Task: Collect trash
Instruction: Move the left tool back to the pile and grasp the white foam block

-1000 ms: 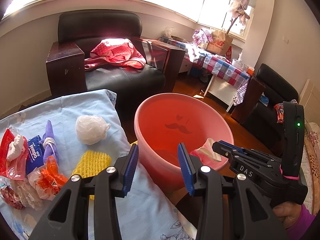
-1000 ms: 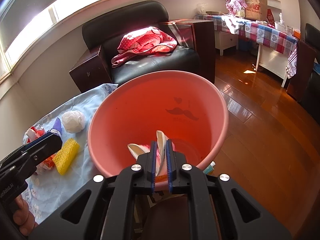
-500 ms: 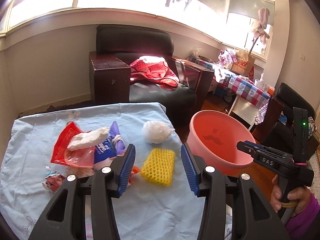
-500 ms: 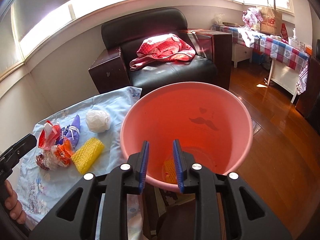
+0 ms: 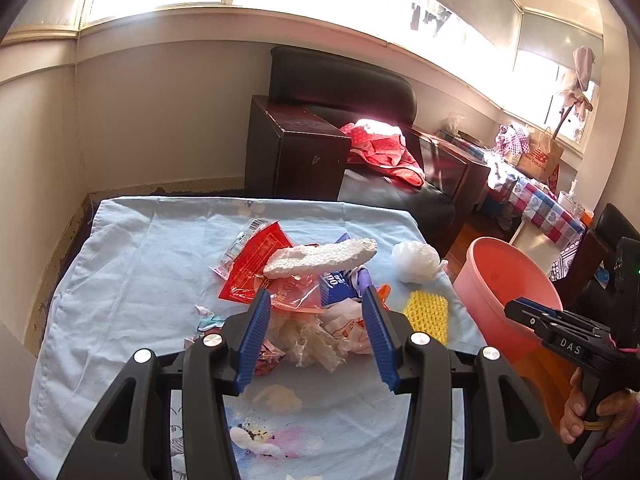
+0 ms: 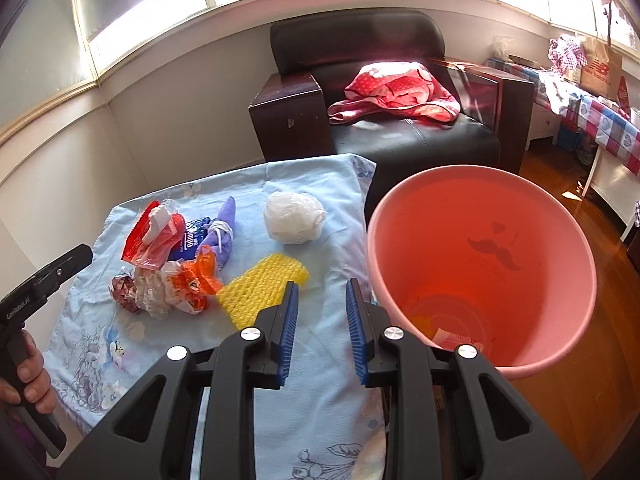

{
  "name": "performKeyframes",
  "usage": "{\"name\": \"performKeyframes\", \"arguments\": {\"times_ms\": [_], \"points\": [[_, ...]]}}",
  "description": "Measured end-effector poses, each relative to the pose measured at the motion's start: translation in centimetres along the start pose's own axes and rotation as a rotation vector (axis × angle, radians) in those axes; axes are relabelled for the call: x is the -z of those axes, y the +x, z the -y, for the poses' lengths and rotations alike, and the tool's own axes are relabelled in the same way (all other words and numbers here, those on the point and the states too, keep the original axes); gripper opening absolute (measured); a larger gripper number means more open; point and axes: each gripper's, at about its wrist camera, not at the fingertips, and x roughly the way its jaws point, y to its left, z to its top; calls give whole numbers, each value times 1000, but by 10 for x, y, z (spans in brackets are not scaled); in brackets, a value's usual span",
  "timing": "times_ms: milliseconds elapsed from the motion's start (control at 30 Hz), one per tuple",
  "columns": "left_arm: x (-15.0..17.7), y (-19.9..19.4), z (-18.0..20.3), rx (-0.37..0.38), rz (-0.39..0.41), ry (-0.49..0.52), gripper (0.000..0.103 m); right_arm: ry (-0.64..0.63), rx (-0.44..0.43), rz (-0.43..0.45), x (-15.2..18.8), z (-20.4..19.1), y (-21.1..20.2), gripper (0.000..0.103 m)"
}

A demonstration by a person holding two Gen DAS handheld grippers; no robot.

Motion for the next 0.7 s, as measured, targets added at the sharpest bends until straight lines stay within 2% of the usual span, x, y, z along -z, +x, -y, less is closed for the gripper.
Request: {"name": "performKeyframes", "arguments": {"times_ms": [133, 233, 333, 467, 567, 600, 633, 700], "points": [[-10, 12, 15, 34, -4, -2, 47, -16, -24, -16, 1, -11, 7, 25], [-19, 24, 35, 33, 11, 44, 55, -16, -32, -28, 2, -13, 12, 25], [-23, 40, 58, -21, 25, 120, 55, -8, -31, -33, 2, -11, 16, 25], [-21, 67, 71, -97, 13, 168, 54, 6, -20, -43, 1, -4, 22, 25], [-21, 82, 68, -143, 11, 171, 36, 0, -23, -48, -3, -1, 28, 25], [-21, 85, 67, -151, 8, 169, 24, -4, -26, -46, -5, -2, 30, 25], [-21, 86, 66, -154, 8, 165, 19, -10, -30, -42, -8, -3, 32, 25], [-21, 85, 60, -156, 20, 157, 18, -10, -47, -35, -14, -3, 35, 25]]}}
